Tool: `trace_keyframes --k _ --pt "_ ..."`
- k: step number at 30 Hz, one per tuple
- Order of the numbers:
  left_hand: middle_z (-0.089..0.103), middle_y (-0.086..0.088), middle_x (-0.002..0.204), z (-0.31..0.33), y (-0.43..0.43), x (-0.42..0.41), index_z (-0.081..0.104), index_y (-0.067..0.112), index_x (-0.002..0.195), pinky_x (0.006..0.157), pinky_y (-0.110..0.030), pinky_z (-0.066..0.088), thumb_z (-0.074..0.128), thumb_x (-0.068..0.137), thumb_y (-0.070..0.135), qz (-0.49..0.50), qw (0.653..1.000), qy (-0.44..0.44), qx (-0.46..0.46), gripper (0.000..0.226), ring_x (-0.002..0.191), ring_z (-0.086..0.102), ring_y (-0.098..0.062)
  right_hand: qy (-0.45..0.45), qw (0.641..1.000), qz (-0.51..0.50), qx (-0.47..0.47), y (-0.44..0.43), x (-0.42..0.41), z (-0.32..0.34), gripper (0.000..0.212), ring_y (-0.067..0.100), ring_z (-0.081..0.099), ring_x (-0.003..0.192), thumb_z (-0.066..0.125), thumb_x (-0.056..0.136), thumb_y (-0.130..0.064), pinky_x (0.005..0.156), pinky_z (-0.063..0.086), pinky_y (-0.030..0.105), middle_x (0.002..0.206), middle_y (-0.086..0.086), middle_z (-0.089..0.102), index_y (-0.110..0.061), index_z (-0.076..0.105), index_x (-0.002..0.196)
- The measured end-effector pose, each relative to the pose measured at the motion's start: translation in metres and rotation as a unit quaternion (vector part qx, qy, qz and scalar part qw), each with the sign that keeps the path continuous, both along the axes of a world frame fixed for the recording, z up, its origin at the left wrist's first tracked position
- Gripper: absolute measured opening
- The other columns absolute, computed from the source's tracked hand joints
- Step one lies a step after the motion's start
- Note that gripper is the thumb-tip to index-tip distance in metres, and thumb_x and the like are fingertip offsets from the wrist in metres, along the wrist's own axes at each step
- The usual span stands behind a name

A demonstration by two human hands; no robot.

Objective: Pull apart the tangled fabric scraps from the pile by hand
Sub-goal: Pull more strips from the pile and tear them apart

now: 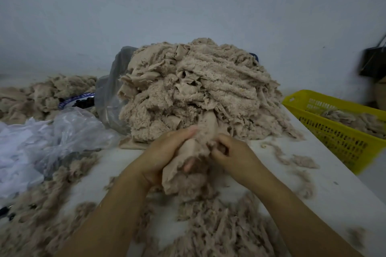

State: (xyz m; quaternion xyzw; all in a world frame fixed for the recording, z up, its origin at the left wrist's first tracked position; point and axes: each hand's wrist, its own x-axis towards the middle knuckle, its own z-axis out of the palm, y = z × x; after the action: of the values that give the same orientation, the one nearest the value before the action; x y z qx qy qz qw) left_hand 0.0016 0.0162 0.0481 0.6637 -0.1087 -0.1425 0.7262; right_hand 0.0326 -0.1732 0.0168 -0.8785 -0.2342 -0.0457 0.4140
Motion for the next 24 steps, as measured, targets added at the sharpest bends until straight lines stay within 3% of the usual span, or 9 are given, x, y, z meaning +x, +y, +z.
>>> trace_keyframes --k 3,7,10,13,16,17,19,22,24 --pt "0.054 -0.005 0.044 -0.008 0.005 -0.005 0.064 0.012 0.048 0.070 -0.032 0.041 0.070 0.082 0.050 -0.024 0.996 0.029 -0.080 0.052 0.051 0.049 -0.029 0.005 0.988 -0.138 -0.063 -0.016 0.015 -0.004 0.012 0.017 0.044 0.060 0.052 0.094 -0.021 0.057 0.032 0.033 0.070 0.000 0.048 -0.019 0.049 0.083" --pt "0.074 -0.012 0.075 0.004 0.012 -0.008 0.079 0.008 0.082 0.065 -0.026 0.059 0.076 0.074 0.030 -0.016 0.978 0.063 -0.198 0.023 0.067 0.072 -0.019 0.033 0.970 -0.239 0.012 -0.041 0.019 -0.009 0.015 0.017 0.049 0.062 0.048 0.099 -0.022 0.055 0.035 0.033 0.082 0.009 0.059 -0.018 0.053 0.085" --pt "0.073 -0.019 0.106 0.007 0.015 0.005 0.073 0.002 0.105 0.083 -0.037 0.058 0.077 0.067 0.023 0.138 0.985 0.049 -0.092 0.043 0.087 0.072 -0.027 -0.005 0.966 -0.227 0.123 -0.042 0.015 -0.002 0.017 0.006 0.044 0.054 0.048 0.098 -0.022 0.050 0.032 0.028 0.079 0.004 0.059 -0.022 0.057 0.084" --pt "0.072 -0.019 0.106 0.006 0.009 0.009 0.068 0.000 0.109 0.077 -0.036 0.060 0.076 0.067 0.016 0.160 0.973 0.044 -0.162 0.046 0.085 0.072 -0.026 -0.046 0.982 -0.132 0.126 -0.018 0.007 0.007 0.017 -0.010 0.051 0.070 0.049 0.100 -0.020 0.057 0.037 0.009 0.097 -0.009 0.057 -0.033 0.057 0.094" --pt "0.075 -0.015 0.090 0.008 0.008 0.007 0.077 0.010 0.081 0.068 -0.031 0.060 0.066 0.071 0.015 0.133 0.979 -0.002 -0.152 0.016 0.079 0.072 -0.024 -0.084 0.993 -0.071 0.043 -0.003 0.006 0.003 0.031 -0.001 0.044 0.124 0.044 0.104 -0.021 0.098 0.045 0.026 0.140 -0.007 0.043 -0.032 0.049 0.133" --pt "0.073 -0.013 0.084 0.008 0.008 0.006 0.077 0.013 0.073 0.067 -0.030 0.059 0.066 0.070 0.016 0.123 0.986 -0.021 -0.113 0.012 0.076 0.071 -0.023 -0.106 0.992 -0.064 0.034 -0.001 0.007 0.004 0.039 0.009 0.038 0.136 0.044 0.104 -0.018 0.108 0.040 0.036 0.148 -0.006 0.037 -0.028 0.044 0.142" --pt "0.068 -0.013 0.080 0.007 0.006 0.004 0.068 0.009 0.070 0.069 -0.031 0.052 0.070 0.067 0.019 0.106 0.992 -0.054 -0.043 0.010 0.073 0.063 -0.027 -0.162 0.986 -0.036 0.028 0.005 0.009 0.008 0.049 0.012 0.026 0.144 0.043 0.103 -0.010 0.118 0.027 0.034 0.155 -0.006 0.030 -0.025 0.036 0.150" --pt "0.068 -0.007 0.081 0.009 0.001 0.000 0.058 -0.006 0.069 0.066 -0.029 0.048 0.068 0.072 0.017 0.058 0.992 -0.114 0.019 0.025 0.072 0.056 -0.024 -0.157 0.987 0.042 0.001 0.011 0.014 0.009 0.049 0.007 0.028 0.132 0.048 0.088 -0.003 0.107 0.023 0.017 0.136 -0.012 0.046 -0.021 0.059 0.132" --pt "0.071 0.002 0.080 0.016 -0.002 -0.006 0.064 0.005 0.062 0.063 -0.022 0.051 0.067 0.072 0.016 0.033 0.990 -0.139 -0.001 0.015 0.068 0.062 -0.015 -0.102 0.992 0.062 -0.040 0.010 0.017 0.002 0.023 0.010 0.038 0.112 0.052 0.086 -0.008 0.090 0.041 0.026 0.110 -0.008 0.061 -0.016 0.067 0.102"
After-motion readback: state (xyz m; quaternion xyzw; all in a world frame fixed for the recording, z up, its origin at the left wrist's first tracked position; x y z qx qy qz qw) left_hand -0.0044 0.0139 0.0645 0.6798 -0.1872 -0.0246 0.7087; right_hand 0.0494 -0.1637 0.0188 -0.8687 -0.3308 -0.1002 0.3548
